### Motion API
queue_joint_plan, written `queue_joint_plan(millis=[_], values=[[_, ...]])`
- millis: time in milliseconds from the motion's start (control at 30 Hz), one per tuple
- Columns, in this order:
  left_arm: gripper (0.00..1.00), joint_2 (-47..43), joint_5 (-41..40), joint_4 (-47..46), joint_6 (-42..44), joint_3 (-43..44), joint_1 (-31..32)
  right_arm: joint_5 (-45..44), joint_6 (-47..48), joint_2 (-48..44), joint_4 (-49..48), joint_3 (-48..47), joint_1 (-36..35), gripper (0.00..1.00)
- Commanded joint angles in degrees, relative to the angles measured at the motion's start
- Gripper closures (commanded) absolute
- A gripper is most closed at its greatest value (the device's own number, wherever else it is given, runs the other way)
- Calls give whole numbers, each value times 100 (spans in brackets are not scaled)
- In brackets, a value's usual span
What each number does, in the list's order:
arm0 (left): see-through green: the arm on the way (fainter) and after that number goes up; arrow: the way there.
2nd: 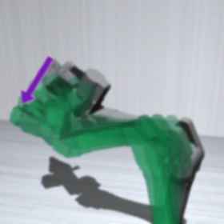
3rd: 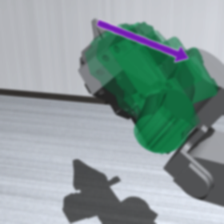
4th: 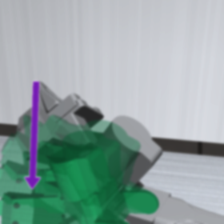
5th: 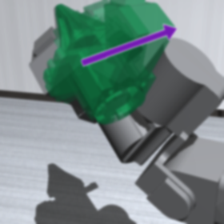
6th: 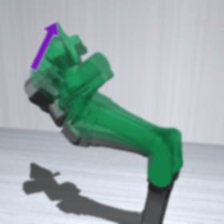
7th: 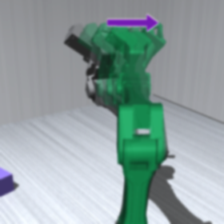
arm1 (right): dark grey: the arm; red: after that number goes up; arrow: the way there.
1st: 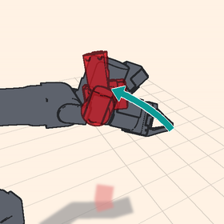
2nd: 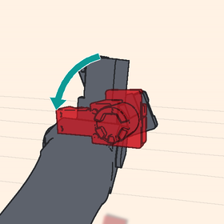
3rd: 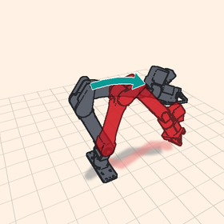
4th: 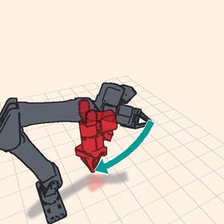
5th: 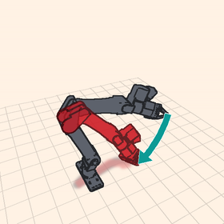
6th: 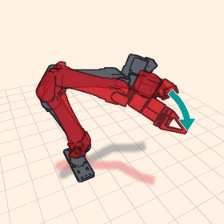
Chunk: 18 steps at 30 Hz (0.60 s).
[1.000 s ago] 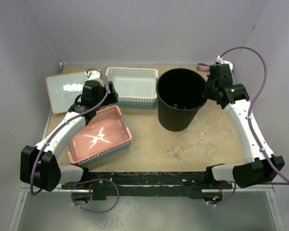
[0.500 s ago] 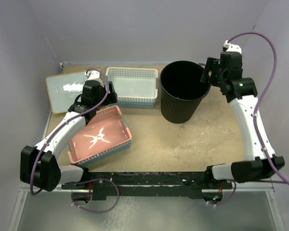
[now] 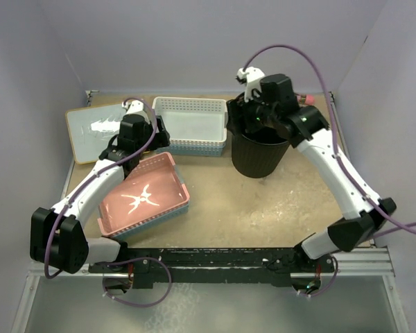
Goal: Turn the large container upside down
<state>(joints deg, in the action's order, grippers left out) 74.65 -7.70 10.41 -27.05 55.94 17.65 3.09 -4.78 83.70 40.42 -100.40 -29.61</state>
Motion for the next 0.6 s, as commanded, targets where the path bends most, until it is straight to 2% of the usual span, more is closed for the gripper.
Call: queue_joint_plan(millis=[0, 33, 100, 300, 367, 433, 500, 567], values=[[18, -123, 38, -189, -143, 176, 12, -369, 201, 294, 168, -122, -196, 17], [18, -133, 45, -185, -157, 175, 14, -491, 167, 388, 203, -139, -209, 18], [18, -132, 50, -168, -168, 171, 11, -647, 113, 557, 248, -138, -225, 28], [18, -162, 36, -121, -168, 175, 11, -1110, -141, 809, 318, -99, -230, 78], [18, -178, 26, -119, -160, 169, 10, -1179, -166, 798, 359, -89, -230, 89], [18, -192, 23, -118, -154, 164, 12, -1355, -261, 784, 426, -125, -222, 98], [18, -174, 43, -125, -159, 156, 16, -1974, -350, 778, 498, -193, -142, 100], [18, -155, 70, -138, -158, 159, 8, -2038, -629, 684, 492, -212, 192, 100]])
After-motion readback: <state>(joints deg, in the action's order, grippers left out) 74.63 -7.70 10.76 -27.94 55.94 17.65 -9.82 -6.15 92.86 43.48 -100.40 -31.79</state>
